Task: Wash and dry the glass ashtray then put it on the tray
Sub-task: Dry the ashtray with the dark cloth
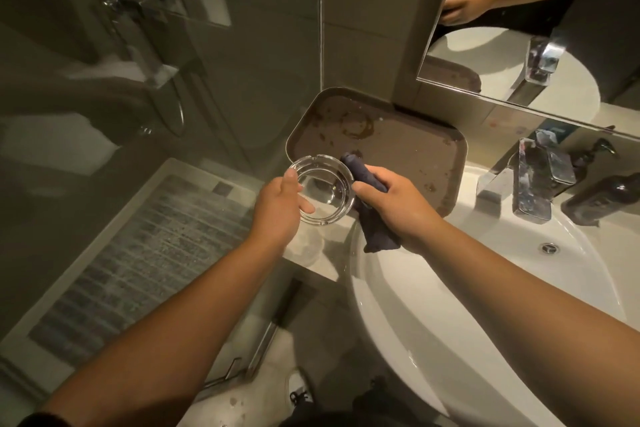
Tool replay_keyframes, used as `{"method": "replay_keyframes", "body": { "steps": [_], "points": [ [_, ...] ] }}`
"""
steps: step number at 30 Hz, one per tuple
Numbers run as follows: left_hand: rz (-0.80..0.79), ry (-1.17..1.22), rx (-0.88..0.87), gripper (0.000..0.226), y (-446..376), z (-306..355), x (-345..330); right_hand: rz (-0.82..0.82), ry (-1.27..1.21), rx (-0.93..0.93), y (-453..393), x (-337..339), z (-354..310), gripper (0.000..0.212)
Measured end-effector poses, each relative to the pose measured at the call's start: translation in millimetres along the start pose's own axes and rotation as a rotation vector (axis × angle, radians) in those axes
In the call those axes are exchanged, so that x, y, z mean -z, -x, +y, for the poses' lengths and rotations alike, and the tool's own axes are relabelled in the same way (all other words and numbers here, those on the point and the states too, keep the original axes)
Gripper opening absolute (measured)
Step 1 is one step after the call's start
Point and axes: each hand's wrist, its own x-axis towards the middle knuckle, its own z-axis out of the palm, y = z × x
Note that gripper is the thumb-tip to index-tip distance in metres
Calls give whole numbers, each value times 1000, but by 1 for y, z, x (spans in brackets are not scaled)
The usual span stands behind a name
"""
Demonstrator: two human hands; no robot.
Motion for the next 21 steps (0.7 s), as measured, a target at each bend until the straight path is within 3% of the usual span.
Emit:
{"method": "replay_keyframes", "body": {
  "steps": [10, 15, 21],
  "points": [
    [-126, -90, -70, 39, 13, -14, -8, 90, 168, -12, 28, 1, 17, 11],
    [-180, -71, -23, 40, 12, -34, -2, 121, 233, -29, 30, -19, 23, 10],
    [-110, -102, 46, 35, 1, -58, 3, 125, 457, -103, -10, -47, 44, 13]
  ]
}}
